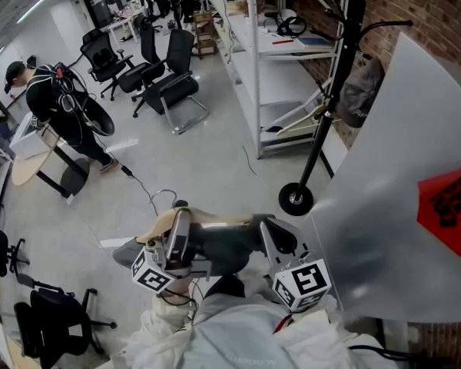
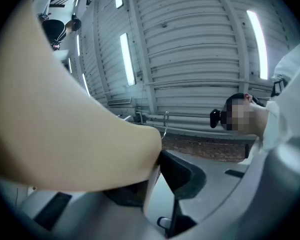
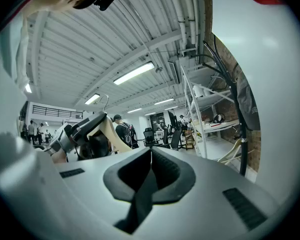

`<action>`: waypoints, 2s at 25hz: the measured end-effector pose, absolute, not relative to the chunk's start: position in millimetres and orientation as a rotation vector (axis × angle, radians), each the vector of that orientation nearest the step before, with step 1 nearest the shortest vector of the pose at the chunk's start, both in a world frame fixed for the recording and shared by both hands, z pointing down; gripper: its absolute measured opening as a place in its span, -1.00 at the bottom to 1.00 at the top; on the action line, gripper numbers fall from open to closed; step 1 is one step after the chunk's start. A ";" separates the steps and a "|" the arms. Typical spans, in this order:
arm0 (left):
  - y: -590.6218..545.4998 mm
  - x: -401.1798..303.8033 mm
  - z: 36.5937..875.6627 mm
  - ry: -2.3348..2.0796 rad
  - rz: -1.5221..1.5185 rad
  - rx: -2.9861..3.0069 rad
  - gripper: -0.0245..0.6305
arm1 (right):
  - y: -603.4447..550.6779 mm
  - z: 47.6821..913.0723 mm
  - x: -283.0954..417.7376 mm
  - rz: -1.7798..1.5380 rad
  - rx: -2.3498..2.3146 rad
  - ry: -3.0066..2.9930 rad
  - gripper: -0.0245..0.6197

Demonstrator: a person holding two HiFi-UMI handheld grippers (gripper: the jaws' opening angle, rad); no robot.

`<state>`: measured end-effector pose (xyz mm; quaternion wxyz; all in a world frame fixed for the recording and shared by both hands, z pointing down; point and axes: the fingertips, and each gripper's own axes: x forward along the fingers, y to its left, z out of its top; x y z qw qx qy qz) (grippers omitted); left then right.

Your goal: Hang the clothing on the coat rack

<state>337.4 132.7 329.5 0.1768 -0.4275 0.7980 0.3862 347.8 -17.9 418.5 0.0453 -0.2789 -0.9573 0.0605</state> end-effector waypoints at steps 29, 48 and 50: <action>232.6 118.1 334.3 2.251 1.091 -1.247 -0.61 | 103.3 428.3 131.0 0.161 -0.897 -2.881 -0.85; 268.0 19.1 349.2 2.222 1.145 -1.370 -0.61 | 143.4 437.7 53.1 0.130 -0.725 -2.906 -0.85; 263.5 8.7 351.5 2.214 1.158 -1.390 -0.61 | 139.2 439.5 43.8 0.127 -0.706 -2.907 -0.85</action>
